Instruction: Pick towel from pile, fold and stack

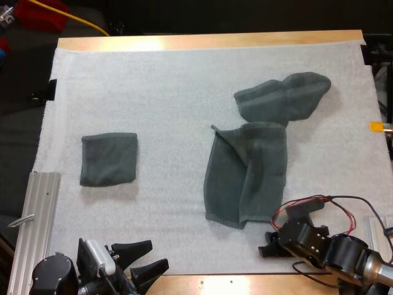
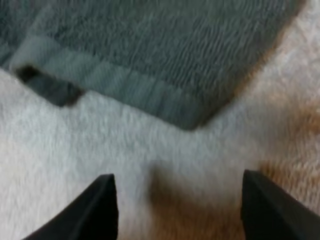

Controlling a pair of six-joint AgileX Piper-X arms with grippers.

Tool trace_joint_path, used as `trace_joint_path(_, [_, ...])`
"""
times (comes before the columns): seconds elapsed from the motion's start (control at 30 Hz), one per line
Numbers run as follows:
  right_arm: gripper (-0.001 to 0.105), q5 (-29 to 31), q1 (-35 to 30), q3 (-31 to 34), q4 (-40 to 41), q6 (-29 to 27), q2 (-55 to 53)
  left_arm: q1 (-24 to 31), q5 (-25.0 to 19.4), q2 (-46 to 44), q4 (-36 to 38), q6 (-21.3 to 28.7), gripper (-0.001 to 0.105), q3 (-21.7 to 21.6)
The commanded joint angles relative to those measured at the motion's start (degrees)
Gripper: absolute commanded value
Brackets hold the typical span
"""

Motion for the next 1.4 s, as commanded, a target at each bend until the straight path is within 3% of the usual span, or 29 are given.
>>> trace_joint_path(0.0, [0.053, 1.67, -0.04, 0.28, -1.05, 0.43, -0.11, -0.30, 0.65, -7.78, 0.14, -0.39, 0.064, -0.05])
trace_joint_path(0.63, [0.053, 6.16, -0.17, 0.28, -10.53, 2.68, 11.64, -0.30, 1.62, -7.78, 0.14, -0.56, 0.064, -0.05])
trace_joint_path(0.9, [0.053, 10.85, -0.17, 0.28, -12.62, 3.00, 16.10, -0.30, 1.95, -7.78, 0.14, -0.56, 0.064, -0.05])
trace_joint_path(1.23, [0.052, 13.98, -0.17, 0.28, -18.57, 3.09, 16.75, -0.30, 1.95, -7.78, 0.14, -0.56, 0.064, -0.05])
trace_joint_path(1.37, [0.043, 14.96, -0.17, 0.28, -18.70, 3.09, 16.97, -0.30, 1.95, -7.78, 0.14, -0.56, 0.064, -0.05])
